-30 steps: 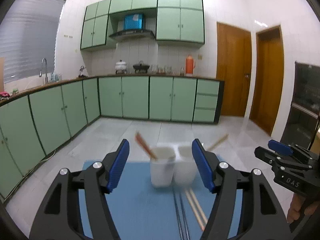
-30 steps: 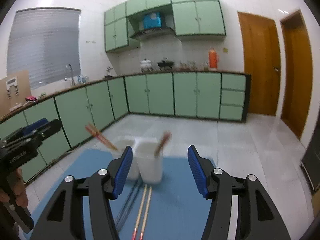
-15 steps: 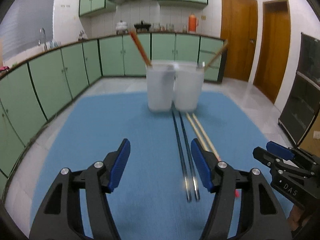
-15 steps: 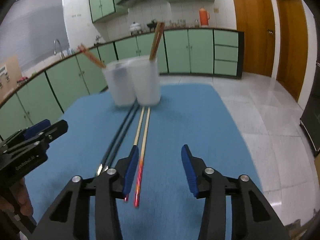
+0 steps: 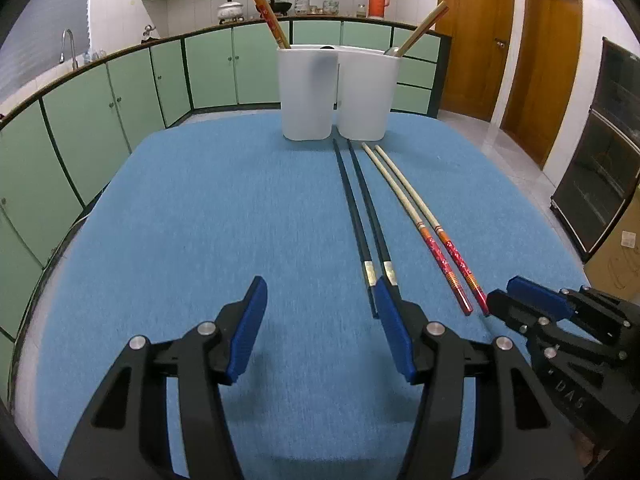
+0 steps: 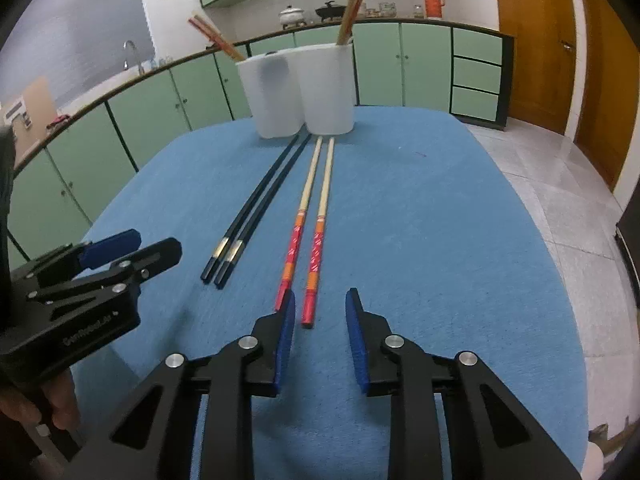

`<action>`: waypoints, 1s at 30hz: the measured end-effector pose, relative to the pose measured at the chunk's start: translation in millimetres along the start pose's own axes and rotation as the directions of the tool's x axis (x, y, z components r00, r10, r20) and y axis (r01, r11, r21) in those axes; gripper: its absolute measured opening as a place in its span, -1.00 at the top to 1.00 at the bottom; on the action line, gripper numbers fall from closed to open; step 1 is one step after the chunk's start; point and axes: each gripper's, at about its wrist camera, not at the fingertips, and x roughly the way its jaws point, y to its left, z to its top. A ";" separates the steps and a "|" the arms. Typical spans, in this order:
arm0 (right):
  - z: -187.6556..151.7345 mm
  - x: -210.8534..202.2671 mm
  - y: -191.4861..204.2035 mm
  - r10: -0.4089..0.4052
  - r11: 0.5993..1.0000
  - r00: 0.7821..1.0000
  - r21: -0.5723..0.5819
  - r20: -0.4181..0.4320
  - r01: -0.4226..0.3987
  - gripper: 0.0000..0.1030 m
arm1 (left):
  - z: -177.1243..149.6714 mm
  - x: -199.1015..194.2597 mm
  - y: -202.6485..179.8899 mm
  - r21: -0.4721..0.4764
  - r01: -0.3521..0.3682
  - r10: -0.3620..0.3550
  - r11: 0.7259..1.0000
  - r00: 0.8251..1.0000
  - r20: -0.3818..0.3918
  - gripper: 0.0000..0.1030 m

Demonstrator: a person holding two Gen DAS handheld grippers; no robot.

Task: Organize utensils
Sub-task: 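Move both open tools back down to the remaining chopsticks, then grasp a red-patterned chopstick with the right tool while the left tool grasps a black chopstick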

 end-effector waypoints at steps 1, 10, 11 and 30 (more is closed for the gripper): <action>-1.3 1.1 0.5 -0.002 1.000 1.000 -0.003 -0.006 0.002 0.56 | 0.3 0.9 -1.1 -0.002 0.001 -0.001 1.000 1.000 -0.001 -0.06; 0.0 10.2 1.7 -0.023 1.000 0.999 -0.017 -0.038 0.022 0.61 | 0.9 4.8 -3.0 -0.003 0.017 -0.017 1.000 1.000 -0.011 -0.05; 1.0 11.3 2.1 -0.025 1.000 0.999 -0.019 -0.039 0.025 0.62 | 1.0 4.5 -2.6 -0.005 0.023 -0.023 1.000 1.000 -0.011 -0.05; 14.7 7.3 -19.2 -0.062 0.997 0.998 0.038 -0.007 0.062 0.89 | 2.3 24.9 -7.1 -0.020 0.048 -0.049 0.999 0.995 -0.090 0.15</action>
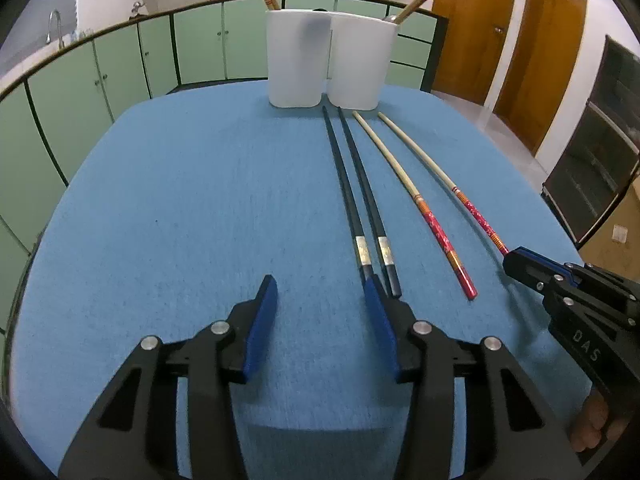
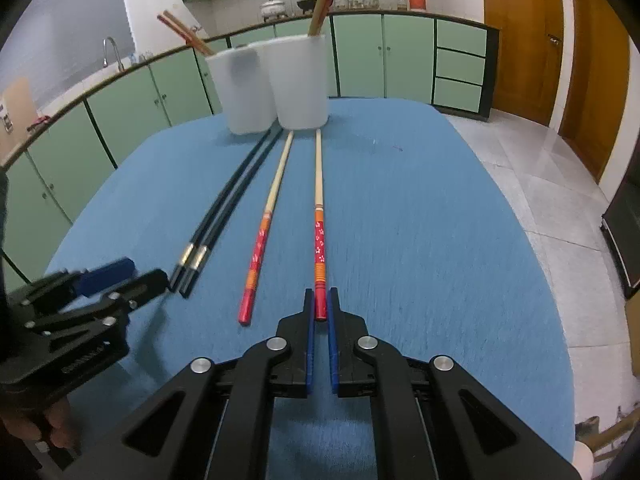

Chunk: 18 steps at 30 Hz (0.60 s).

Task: Organize utensils
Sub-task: 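Grasp a red-patterned chopstick with the right tool while the left tool grasps a black chopstick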

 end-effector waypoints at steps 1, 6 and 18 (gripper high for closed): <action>1.4 0.0 -0.7 0.000 1.000 1.000 0.002 0.005 0.000 0.89 | 1.6 0.6 0.2 -0.004 -0.003 0.003 1.000 1.000 0.000 0.19; 4.5 3.7 -4.2 -0.005 1.000 1.000 0.013 0.011 0.005 0.89 | 3.9 3.0 -0.1 -0.012 -0.001 0.001 1.000 1.000 -0.009 0.19; 2.8 6.3 -8.1 -0.046 0.999 0.999 0.014 0.000 0.046 0.89 | 0.4 4.6 -11.2 0.028 0.011 -0.010 1.000 1.000 -0.018 0.14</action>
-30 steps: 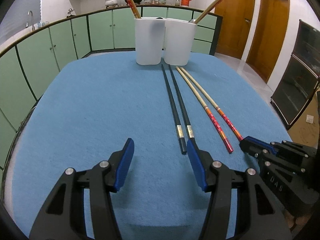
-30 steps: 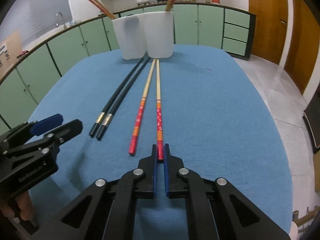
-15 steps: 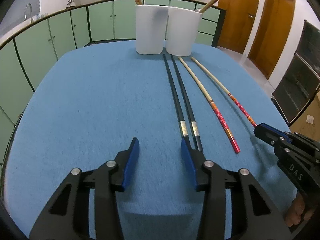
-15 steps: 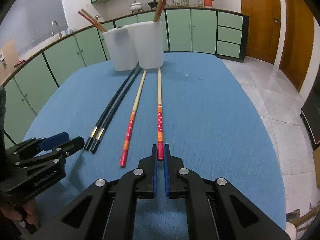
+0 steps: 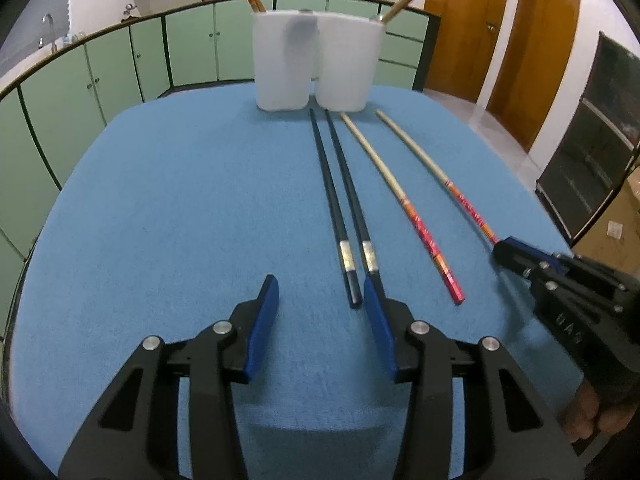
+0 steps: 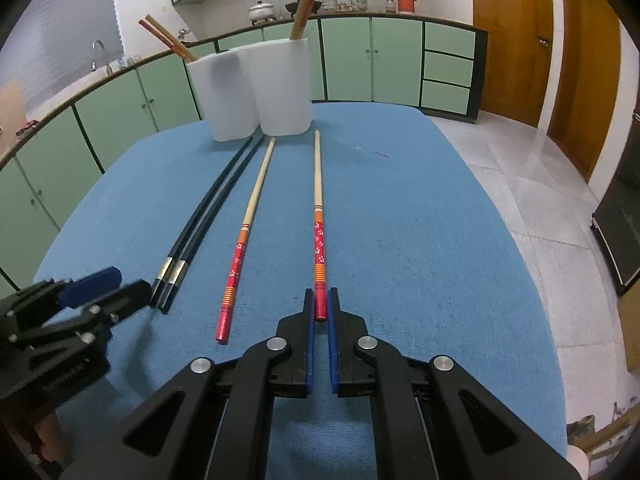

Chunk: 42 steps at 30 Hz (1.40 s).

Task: Organize utensils
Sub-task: 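Grasp a red-patterned chopstick with the right tool while the left tool grasps a black chopstick, then carry both chopsticks up, lower them into the white holder, open both tools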

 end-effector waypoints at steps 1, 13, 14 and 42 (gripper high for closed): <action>-0.1 0.0 -0.3 0.002 1.000 1.000 0.001 -0.001 -0.002 0.89 | -0.9 1.2 -0.4 0.001 -0.001 0.001 1.000 1.000 -0.006 0.14; -0.3 5.3 -3.3 0.035 0.999 0.999 0.019 -0.032 -0.034 0.87 | 3.8 4.2 -4.3 0.012 -0.028 0.028 1.000 1.000 -0.013 0.15; -0.5 5.4 -3.7 0.038 0.999 0.999 0.019 -0.034 -0.037 0.85 | 3.5 4.0 -3.1 0.005 -0.024 0.024 1.000 1.000 -0.012 0.15; 18.2 -30.1 -4.8 0.020 1.000 0.996 -0.015 0.085 -0.019 0.89 | 15.3 -40.7 -2.1 -0.005 -0.053 0.053 0.999 0.991 0.123 0.89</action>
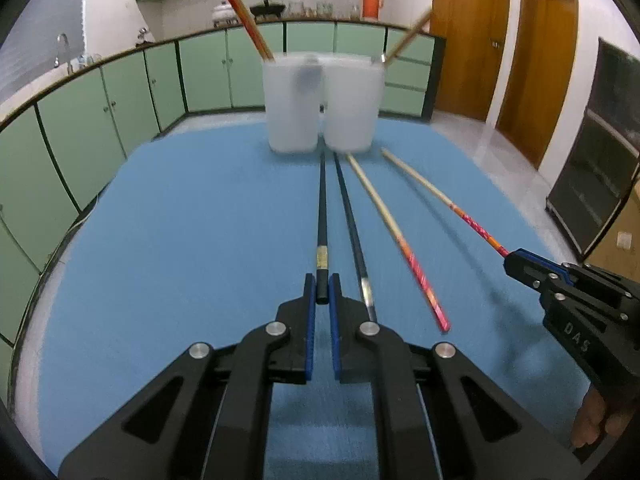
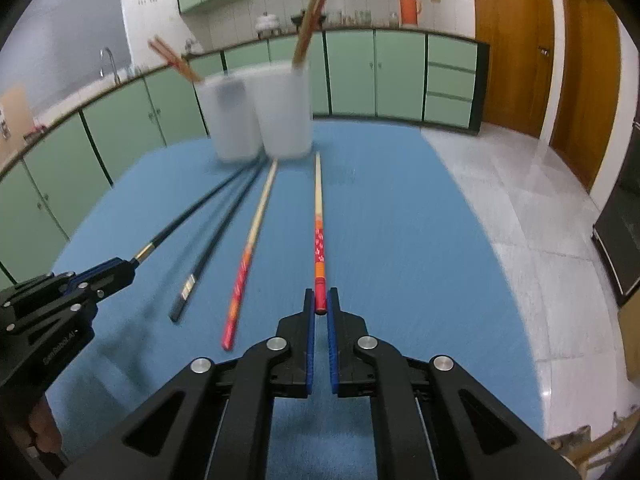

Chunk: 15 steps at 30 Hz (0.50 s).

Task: Organize utensils
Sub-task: 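Carry both chopsticks up, lower them into the white holder, open both tools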

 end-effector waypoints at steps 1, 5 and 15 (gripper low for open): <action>3.8 -4.7 -0.6 -0.001 1.000 1.000 -0.001 0.015 0.001 0.89 | 4.5 -5.4 0.8 0.000 -0.001 0.001 1.000 1.000 0.017 0.89; 26.7 -31.7 -4.2 0.001 1.000 0.995 -0.007 0.102 0.000 0.89 | 22.4 -28.7 1.6 0.004 -0.010 0.009 1.000 0.996 0.091 0.89; 80.6 -80.3 -13.1 0.048 0.999 0.970 -0.019 0.237 -0.045 0.89 | 74.8 -80.4 1.2 0.027 0.018 -0.024 0.999 0.972 0.234 0.89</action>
